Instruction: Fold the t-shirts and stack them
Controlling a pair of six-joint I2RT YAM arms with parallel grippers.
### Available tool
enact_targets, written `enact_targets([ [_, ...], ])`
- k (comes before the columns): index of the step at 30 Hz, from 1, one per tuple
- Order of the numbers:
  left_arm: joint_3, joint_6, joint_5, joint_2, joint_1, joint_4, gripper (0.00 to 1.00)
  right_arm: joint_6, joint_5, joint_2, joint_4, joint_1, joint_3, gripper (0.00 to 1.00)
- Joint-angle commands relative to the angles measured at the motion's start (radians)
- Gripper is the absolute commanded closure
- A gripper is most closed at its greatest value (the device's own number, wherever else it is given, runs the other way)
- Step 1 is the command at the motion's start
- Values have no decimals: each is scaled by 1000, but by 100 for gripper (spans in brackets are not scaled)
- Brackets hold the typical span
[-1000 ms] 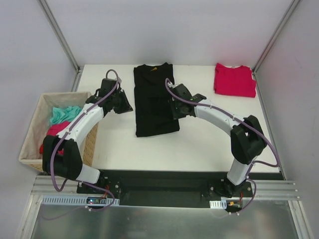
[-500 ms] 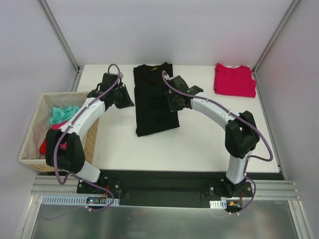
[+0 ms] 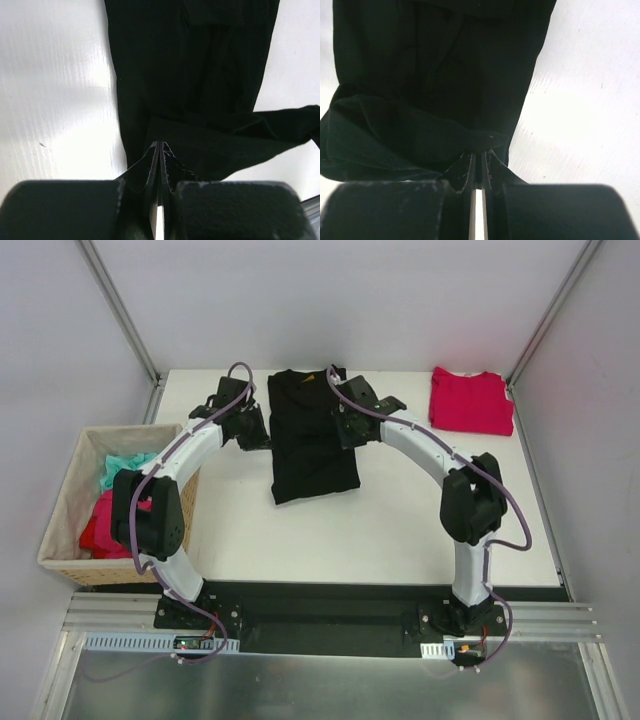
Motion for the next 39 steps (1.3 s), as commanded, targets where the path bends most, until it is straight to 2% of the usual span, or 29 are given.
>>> enact_targets([
  [1,72,26,-6,3,0,-40,100,-17,-25,48,-39,-33,98,99],
  [9,85,36,-26,16,0,-60,100,-13,-50,196,-122,-79,239,99],
  [10,85,36,-28,14,0,-60,100,-13,-55,213,-139,-82,259,93],
  [11,85,36,-26,16,0,-60,100,-8,-47,227,-155,-84,275,72],
  [13,85,38,-23,19,0,-61,100,-2,-35,244,-166,-84,266,45],
  [14,87,39,-23,20,0,-63,100,1,-26,240,-160,-84,258,18],
  [16,82,41,-17,19,0,-66,100,-2,-9,204,-148,-81,227,1],
  [20,81,36,-11,0,-3,-77,100,-16,31,111,-137,-73,203,0],
  [24,89,43,-17,-91,-24,-101,100,-13,42,-10,-145,-47,151,0],
  [27,86,50,-17,-165,-55,-132,100,-17,97,-110,-149,22,97,0],
  [31,41,50,-14,-224,-111,-157,94,0,113,-173,-149,99,19,0],
  [34,-25,47,-35,-222,-151,-161,85,15,123,-155,-146,127,-40,1],
  [35,-40,49,-49,-218,-162,-161,70,15,116,-146,-142,128,-52,1],
  [38,-77,59,-81,-204,-170,-160,51,15,108,-139,-96,128,-97,2],
  [39,-77,64,-109,-190,-170,-160,40,15,110,-135,-93,128,-94,2],
])
